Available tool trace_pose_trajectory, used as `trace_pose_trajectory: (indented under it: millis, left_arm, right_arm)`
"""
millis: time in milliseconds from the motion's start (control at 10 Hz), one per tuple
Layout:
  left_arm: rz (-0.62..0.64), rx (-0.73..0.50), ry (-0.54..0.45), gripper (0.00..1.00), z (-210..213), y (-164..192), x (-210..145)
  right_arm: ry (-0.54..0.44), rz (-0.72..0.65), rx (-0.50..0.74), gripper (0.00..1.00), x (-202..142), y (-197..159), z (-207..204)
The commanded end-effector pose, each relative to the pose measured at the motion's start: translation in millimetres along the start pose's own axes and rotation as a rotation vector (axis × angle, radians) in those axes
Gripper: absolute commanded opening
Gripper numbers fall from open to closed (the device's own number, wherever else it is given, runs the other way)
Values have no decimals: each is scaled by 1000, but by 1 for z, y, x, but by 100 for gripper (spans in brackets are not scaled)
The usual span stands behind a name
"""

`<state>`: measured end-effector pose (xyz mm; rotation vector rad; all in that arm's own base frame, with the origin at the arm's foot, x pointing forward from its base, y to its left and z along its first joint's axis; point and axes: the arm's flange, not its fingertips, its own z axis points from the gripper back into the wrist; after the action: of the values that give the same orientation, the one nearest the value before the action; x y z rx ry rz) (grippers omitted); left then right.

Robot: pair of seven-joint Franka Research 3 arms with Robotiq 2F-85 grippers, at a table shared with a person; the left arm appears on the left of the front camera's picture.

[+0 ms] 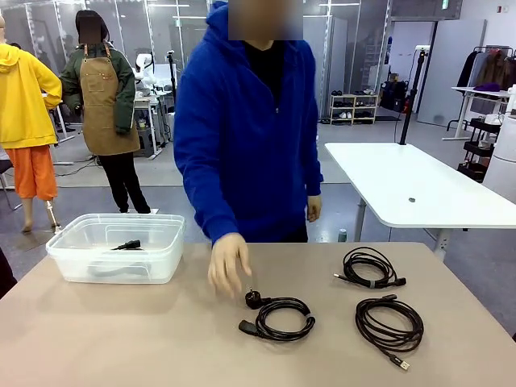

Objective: Organize and store the cables.
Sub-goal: Place the Power Cable into the Organizing box.

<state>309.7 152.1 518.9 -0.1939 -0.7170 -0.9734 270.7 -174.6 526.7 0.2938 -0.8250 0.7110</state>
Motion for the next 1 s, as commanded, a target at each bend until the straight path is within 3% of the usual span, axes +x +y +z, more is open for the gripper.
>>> trace_pose_trajectory:
  millis: [0, 300, 600, 900]
  left_arm:
    - [-5, 9, -14, 92, -3, -2, 0]
    - [-5, 9, -14, 92, -3, -2, 0]
    - [-5, 9, -14, 92, -3, -2, 0]
    - [-5, 9, -14, 92, -3, -2, 0]
  right_arm:
    - [-4, 15, 5, 100, -1, 0, 1]
    - [37, 46, 45, 100, 30, 9, -25]
    - [178, 138, 80, 100, 87, 40, -90]
    - [226, 162, 109, 100, 121, 78, -151]
